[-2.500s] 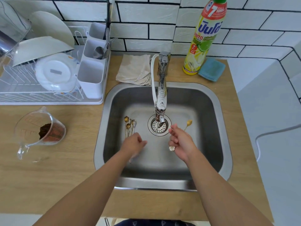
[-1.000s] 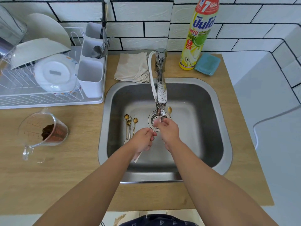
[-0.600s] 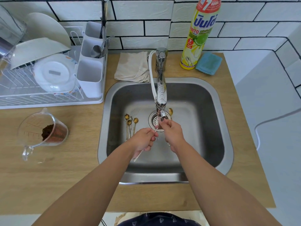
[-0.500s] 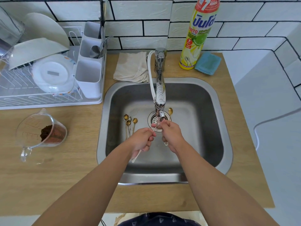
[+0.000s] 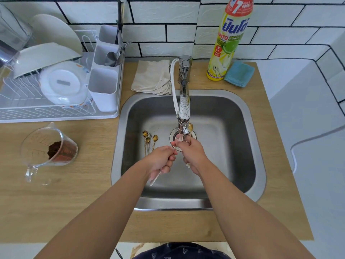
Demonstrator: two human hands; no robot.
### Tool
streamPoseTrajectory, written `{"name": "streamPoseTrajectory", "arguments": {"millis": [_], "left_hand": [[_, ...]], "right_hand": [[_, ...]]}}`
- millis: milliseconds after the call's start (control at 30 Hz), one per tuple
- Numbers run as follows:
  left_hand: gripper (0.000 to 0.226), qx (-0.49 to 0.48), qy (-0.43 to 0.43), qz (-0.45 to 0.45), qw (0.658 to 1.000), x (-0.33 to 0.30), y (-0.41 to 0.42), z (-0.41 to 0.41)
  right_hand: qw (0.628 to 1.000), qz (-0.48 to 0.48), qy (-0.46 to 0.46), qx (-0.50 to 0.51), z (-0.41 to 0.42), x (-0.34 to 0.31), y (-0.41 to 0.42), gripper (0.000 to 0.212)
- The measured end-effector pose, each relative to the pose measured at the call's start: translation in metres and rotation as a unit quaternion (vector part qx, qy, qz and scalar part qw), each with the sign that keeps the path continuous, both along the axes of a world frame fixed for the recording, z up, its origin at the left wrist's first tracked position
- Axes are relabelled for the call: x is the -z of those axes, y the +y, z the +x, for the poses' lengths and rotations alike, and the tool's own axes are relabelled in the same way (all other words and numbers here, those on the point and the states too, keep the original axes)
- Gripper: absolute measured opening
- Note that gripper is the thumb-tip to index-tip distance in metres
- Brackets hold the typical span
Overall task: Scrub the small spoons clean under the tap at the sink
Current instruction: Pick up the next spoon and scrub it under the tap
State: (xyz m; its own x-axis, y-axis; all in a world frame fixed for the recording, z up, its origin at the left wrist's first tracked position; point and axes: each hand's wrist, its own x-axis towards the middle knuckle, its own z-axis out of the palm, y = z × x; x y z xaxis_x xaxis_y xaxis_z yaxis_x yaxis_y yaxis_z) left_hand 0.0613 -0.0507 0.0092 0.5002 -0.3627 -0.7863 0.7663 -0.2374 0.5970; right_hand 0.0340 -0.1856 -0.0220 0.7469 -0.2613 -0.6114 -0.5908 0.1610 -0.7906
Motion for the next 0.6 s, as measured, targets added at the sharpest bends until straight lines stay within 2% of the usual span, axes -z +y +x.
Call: {"name": "streamPoseTrajectory", "arguments": {"millis": [133,267,367,467,533,600], "left_hand": [[0.018,0.014,0.020,-0.002,1.000,0.001,0.002,-0.009],[0.015,-0.016,0.032,-0.016,0.999,0.003,0.003,-0.006],[0.013,-0.035,0.062,-0.044,0.996,0.004,0.005,-0.003],[0.014,-0.047,0.070,-0.068,0.994,0.008,0.004,-0.004],[0.014,-0.055,0.056,-0.080,0.994,0.010,0.002,-0.005],[0.013,-0.068,0.036,-0.065,0.995,0.012,0.002,-0.006]], "right_hand": [[0.999,-0.028,0.013,0.042,-0.002,0.001,0.001,0.029],[0.993,0.111,-0.001,0.041,-0.006,0.004,0.002,0.022],[0.997,0.074,-0.007,0.030,-0.008,0.005,0.001,0.018],[0.998,0.029,-0.003,0.057,-0.004,0.006,0.003,0.025],[0.997,0.026,-0.008,0.068,-0.004,0.008,0.005,0.036],[0.996,0.047,-0.019,0.068,-0.008,0.011,0.005,0.033]]}}
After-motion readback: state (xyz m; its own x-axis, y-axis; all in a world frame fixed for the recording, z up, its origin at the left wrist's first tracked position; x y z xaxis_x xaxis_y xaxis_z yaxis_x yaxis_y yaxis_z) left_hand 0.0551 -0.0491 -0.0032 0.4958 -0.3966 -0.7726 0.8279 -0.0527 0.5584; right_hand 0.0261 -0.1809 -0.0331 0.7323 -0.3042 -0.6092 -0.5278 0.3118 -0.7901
